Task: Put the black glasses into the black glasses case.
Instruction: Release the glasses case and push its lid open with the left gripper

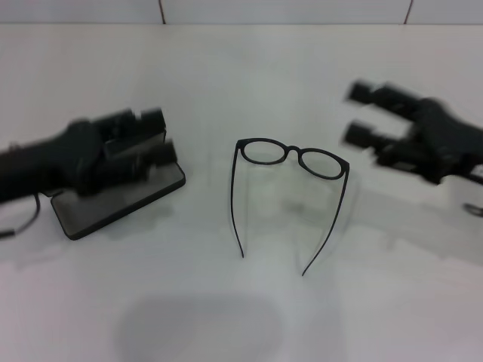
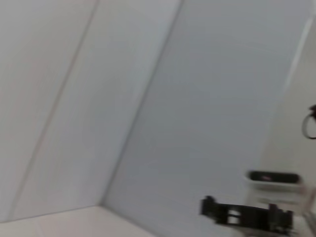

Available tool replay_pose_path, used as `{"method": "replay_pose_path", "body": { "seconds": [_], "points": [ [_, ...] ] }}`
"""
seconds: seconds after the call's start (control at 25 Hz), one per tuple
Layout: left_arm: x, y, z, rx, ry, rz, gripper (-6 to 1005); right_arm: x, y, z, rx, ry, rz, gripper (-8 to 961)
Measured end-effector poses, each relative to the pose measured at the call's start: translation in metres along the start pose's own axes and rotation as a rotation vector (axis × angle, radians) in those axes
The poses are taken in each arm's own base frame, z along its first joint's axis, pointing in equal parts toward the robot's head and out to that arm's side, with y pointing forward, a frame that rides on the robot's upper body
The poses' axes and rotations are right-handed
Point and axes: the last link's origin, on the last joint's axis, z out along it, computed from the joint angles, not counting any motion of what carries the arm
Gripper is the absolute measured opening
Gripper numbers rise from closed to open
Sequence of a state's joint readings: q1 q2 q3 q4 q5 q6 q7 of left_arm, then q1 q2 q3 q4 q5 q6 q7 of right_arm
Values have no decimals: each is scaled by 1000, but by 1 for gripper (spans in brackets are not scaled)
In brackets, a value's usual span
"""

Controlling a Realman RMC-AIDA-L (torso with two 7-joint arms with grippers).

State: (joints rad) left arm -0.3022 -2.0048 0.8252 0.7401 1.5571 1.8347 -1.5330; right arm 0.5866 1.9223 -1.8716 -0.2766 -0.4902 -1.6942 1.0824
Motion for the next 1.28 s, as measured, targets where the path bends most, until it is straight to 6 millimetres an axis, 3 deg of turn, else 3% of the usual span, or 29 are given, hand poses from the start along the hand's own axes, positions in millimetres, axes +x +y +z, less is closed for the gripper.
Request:
{"method": "replay_pose_path", "body": {
  "seconds": [0.08, 0.2, 0.28, 0.4, 0.6, 0.92, 1.28],
  "points": [
    [11, -3, 5, 27, -41, 1, 785, 0, 0, -18, 86, -59, -44, 828],
    [56, 1, 20, 124, -217, 111, 784, 0, 0, -38, 174, -112, -73, 828],
    [78, 6, 26, 248, -358, 189, 783, 0, 1, -45, 203, -126, -74, 827],
    [94, 8, 35, 494, -633, 256, 780, 4, 3, -51, 228, -134, -72, 827],
    [82, 4, 45, 595, -838, 300, 766, 11, 5, -53, 260, -136, -88, 827],
    [63, -24, 63, 632, -971, 288, 742, 5, -1, -49, 261, -132, -112, 827],
    [45, -48, 67, 658, -1095, 254, 716, 7, -5, -52, 307, -136, -110, 827]
  ]
}}
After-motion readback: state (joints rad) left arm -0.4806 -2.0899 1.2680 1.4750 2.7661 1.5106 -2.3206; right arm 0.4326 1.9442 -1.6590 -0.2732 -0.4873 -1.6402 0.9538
